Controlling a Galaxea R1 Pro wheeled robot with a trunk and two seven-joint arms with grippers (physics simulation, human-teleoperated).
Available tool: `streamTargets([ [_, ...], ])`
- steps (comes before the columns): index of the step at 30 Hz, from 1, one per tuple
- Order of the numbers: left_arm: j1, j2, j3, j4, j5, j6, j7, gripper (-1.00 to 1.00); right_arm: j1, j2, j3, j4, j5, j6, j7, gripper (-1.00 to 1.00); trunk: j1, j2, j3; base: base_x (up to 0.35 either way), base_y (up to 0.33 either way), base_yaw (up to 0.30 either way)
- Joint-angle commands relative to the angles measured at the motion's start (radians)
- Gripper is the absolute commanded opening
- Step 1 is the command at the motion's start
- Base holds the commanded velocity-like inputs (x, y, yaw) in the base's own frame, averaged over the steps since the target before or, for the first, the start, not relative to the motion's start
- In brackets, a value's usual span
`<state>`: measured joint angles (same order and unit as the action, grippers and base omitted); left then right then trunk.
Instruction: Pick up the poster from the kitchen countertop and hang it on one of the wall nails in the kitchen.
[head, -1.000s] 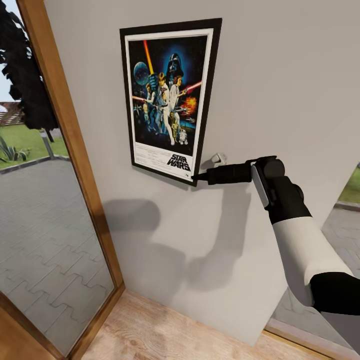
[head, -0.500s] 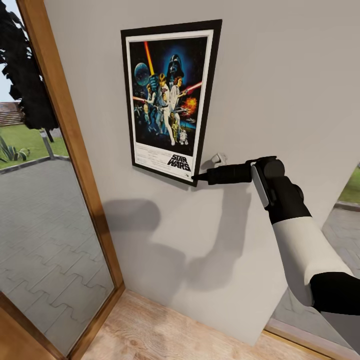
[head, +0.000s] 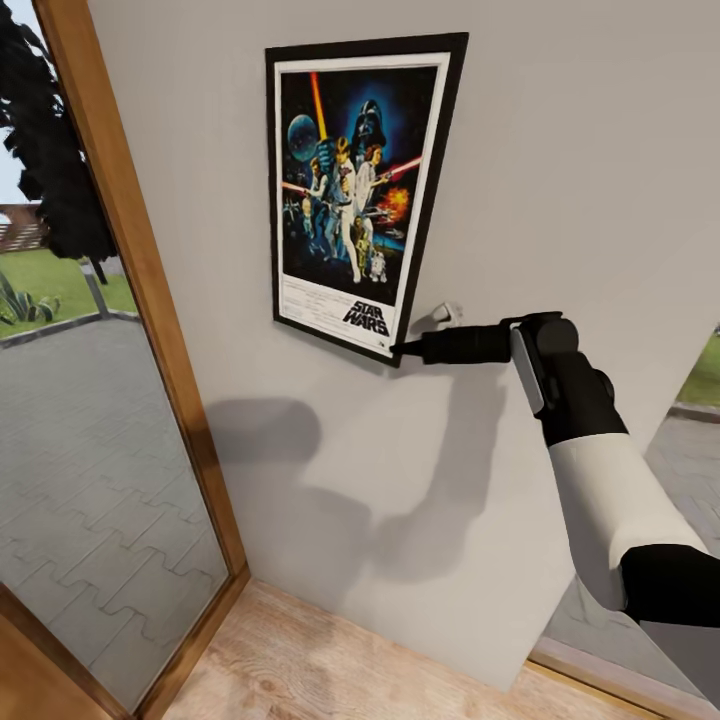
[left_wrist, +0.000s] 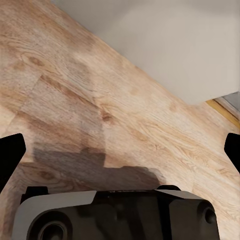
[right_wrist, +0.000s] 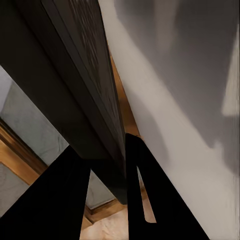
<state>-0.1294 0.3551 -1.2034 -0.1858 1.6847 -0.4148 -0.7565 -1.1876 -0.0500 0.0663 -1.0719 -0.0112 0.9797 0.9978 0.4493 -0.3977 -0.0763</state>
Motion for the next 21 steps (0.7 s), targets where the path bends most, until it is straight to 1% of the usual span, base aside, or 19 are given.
streamTargets([
  [1,-0.001,0.001,-0.008,-0.001,0.009,-0.004,-0.001,1.00,-0.001,-0.001,0.001,0.000,-0.003,0.007,-0.002,-1.00,0.001,-0.002,-0.002,0.000,0.000,0.000],
  [21,-0.001,0.001,-0.008,-0.001,0.009,-0.004,-0.001,1.00,-0.001,-0.001,-0.001,0.001,-0.004,0.007,-0.013,-1.00,0.001,-0.002,-0.002,0.000,0.000,0.000],
])
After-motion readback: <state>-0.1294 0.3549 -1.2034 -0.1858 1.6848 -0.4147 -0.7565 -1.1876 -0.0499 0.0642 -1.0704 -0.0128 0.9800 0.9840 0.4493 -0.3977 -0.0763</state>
